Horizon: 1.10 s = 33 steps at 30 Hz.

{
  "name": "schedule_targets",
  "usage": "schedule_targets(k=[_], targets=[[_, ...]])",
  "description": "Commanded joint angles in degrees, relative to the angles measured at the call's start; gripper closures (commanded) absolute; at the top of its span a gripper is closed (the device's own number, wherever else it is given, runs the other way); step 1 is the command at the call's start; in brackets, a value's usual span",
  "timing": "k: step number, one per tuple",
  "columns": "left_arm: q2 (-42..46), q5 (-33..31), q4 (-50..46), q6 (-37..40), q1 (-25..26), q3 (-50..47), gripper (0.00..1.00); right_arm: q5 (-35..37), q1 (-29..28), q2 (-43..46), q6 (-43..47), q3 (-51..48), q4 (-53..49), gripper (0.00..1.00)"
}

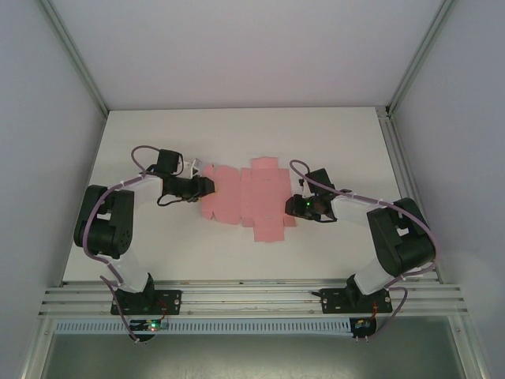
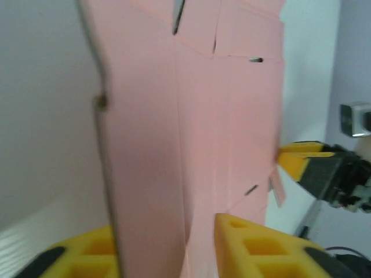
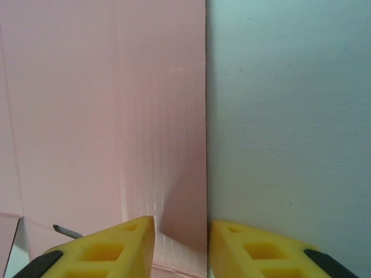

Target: Assemble paper box

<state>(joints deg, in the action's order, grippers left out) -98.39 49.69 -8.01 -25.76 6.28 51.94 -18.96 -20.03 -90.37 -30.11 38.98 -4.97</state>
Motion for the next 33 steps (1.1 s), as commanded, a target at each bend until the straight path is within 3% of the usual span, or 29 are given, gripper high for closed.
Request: schedule_targets(k=[1,3,7,13,18,22,28,33], targets=[[3.97,4.73,4.47,-0.25,-0.04,-1.55,0.84,-1.23,-1.28,-2.04,0.56,-2.4,2.61,0.64],[6.64,4.91,5.07,-0.19,-0.05,-2.51,1.0,-1.74,-0.48,0.29,1.34,-3.05,2.6,0.63],[14.61,8.85,12.0,-0.91,-0.11,-6.05,1.0,-5.79,3.8,10.27,3.21,-5.49,2.75,0.53],[27.99,15.47,20.36,2.24,0.76,-10.81,1.0,-16.0,10.84,29.83,9.18,-9.09,5.51,0.27],[40.2,19.38,26.62,4.97,4.72,-14.71,1.0,-24.36,16.06,38.81,8.67,-12.0,13.79,0.15],[50.41,12.61,19.46,12.95,9.53,-15.28,1.0,-31.93,17.66,40.56,5.64,-13.96,23.27,0.13],[55.73,3.45,24.14,4.97,10.06,-16.83,1.0,-45.03,17.12,41.15,-3.0,-19.26,44.81,0.22],[53.23,4.72,25.74,2.38,10.15,-16.18,1.0,-44.04,14.39,45.54,0.97,-18.06,40.76,0.33]])
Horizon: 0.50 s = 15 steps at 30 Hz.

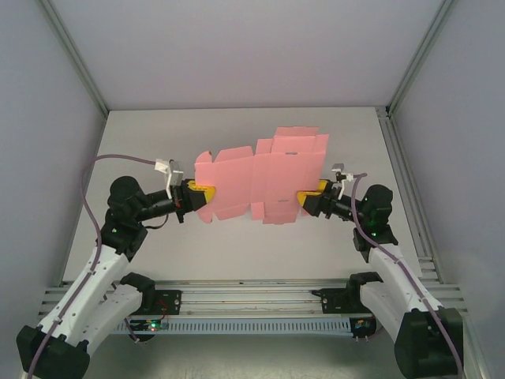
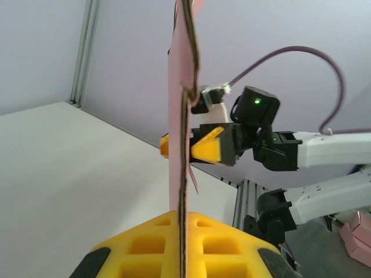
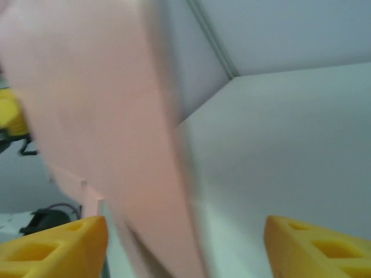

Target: Assemble paper box

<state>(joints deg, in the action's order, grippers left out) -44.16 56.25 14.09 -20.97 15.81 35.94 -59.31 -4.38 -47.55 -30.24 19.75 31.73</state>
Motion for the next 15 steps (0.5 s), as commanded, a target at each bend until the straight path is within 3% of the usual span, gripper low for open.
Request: schedule_targets(k=[1,4,15], targets=[[-1.43,-2.27,3.3,-2.31,0.6,-0.11,1.0,-2.7,-1.48,3.53,1.94,1.7,2.19,0.35],[-1.85,-5.36,0.68,-0.53,0.62,-0.29,1.0,-0.59,-1.43,5.72,3.52,2.25,-0.51,0.38],[1.08,-18.46,-0.03,-3.4,0.62,-4.03,1.0,0.68,-1.73,5.29,2.67,2.4,0.62,0.68]])
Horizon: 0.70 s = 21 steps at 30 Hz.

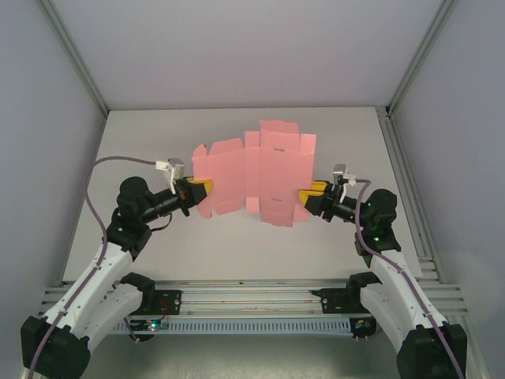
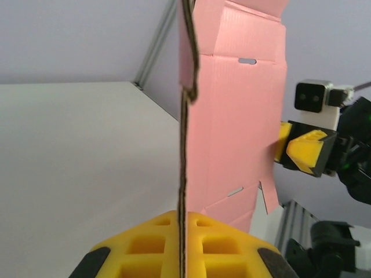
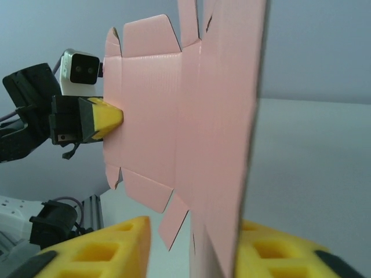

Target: Assemble paper box

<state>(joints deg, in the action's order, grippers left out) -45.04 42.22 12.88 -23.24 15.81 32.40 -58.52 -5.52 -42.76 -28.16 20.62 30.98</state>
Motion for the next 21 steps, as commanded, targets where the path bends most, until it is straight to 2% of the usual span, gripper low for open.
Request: schedule_targets(k=[1,4,7,16,18,21], targets=[[2.07,-4.22,1.39,-1.56,0.62,-0.66,1.0,-0.3,-0.68,0.57,0.6,1.6,1.53,0.71],[2.19,-4.69,2.44,-3.01,0.58,-1.3,1.0,-2.15,-1.71,0.32,1.19,2.14,1.93,0.76],[1.74,-3.78,4.5,-4.36,0.57,-1.92,1.0,-2.78,-3.45,-0.54,2.61,2.65,1.56,0.76],[3.32,-0.58,5.66,-4.99,0.62,-3.03,1.0,1.61,-4.9,-4.71,7.11,6.56,-3.63,0.74],[4.2,-0.5,5.27,-4.79,0.61,-3.26,1.0,1.2,-5.1,-6.01,6.86,7.38,-3.56,0.76],[5.19,-0.97,4.85,-4.81,0.65,-3.68,1.0,0.02,-6.33,-7.24,7.33,8.69,-3.52,0.85]])
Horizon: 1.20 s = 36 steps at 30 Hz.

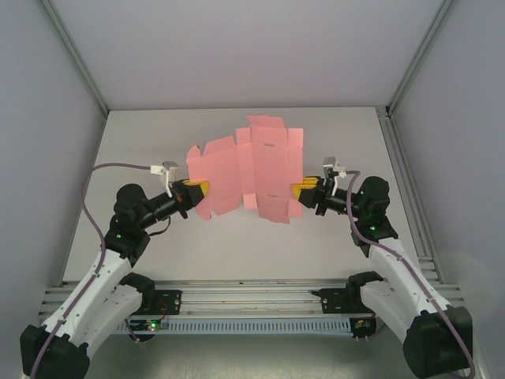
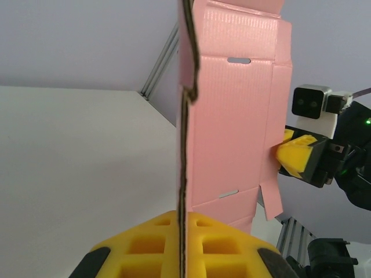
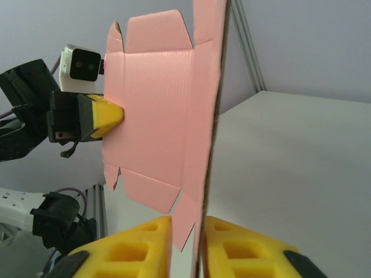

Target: Assemble paper box

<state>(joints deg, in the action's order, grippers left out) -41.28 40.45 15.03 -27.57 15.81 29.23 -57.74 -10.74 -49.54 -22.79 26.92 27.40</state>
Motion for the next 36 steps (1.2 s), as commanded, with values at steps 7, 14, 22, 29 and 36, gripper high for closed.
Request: schedule_targets(k=[7,14,22,29,36], targets=[[3.35,-3.62,-0.99,0.03,0.62,-0.93,1.0,11.1,-2.76,1.47,7.92,5.43,-9.65,1.0],[6.68,-6.37,-4.53,-0.85,0.62,-2.1,1.0,56.34,-13.08,1.91,25.61,9.75,-24.08,1.0],[6.1,-8.29,-7.48,-6.09,0.6,-4.0,0.97,89.36,-31.06,-6.14,37.94,11.11,-17.47,1.0],[10.74,-25.25,-30.1,-5.88,0.62,1.28,0.41,79.14,-33.12,-12.16,46.78,15.08,-21.18,1.0],[18.01,-38.72,-40.37,-7.66,0.62,3.41,0.0,59.5,-32.05,-16.26,50.12,21.58,-35.65,1.0]])
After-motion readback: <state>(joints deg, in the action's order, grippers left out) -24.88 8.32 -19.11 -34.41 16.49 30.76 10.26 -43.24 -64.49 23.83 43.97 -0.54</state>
